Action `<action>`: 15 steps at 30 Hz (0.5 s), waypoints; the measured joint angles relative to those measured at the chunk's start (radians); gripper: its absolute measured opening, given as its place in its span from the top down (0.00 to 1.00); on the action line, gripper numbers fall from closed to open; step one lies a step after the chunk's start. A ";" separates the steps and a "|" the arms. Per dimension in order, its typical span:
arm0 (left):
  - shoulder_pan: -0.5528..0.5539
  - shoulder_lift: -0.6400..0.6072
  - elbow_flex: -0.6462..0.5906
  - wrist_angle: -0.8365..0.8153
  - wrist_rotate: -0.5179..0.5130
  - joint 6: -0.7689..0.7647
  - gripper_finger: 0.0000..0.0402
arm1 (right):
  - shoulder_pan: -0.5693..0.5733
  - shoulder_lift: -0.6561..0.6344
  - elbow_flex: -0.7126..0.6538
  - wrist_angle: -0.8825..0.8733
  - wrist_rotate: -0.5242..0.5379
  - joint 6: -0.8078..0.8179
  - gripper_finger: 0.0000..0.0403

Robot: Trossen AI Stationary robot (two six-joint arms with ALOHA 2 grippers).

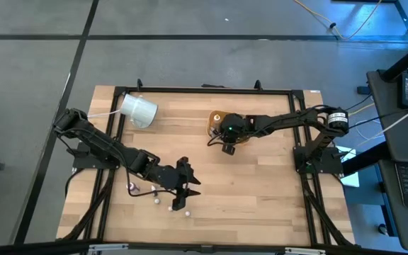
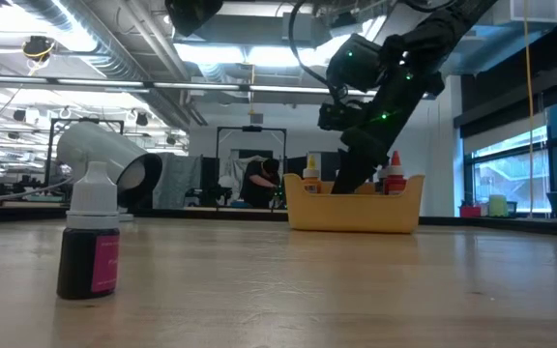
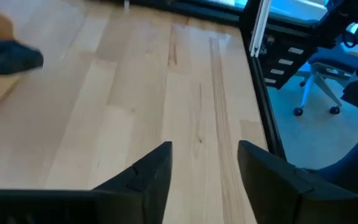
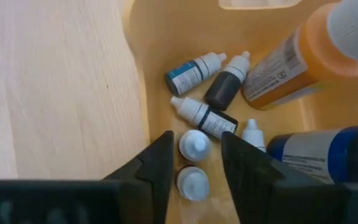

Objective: Pick & Place food coloring
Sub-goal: Put the small orange food coloring bottle into the yellow bin, then put the small pink food coloring bottle into the yellow bin

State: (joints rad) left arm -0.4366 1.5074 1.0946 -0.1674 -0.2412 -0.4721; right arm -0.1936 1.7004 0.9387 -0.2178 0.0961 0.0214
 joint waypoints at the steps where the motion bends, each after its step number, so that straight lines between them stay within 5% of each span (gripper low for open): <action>1: 0.000 0.000 0.000 0.012 -0.001 0.015 0.54 | 0.000 0.000 0.002 -0.003 0.006 0.001 0.64; 9: 0.000 0.000 0.012 0.072 0.074 0.211 0.42 | 0.036 -0.104 0.046 -0.014 0.015 0.061 0.55; 15: -0.014 0.008 0.079 -0.117 0.145 0.256 0.42 | 0.139 -0.234 0.048 -0.001 0.038 0.157 0.54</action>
State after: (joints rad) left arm -0.4505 1.5159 1.1733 -0.2846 -0.0958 -0.2165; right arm -0.0547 1.4668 0.9867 -0.2188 0.1339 0.1786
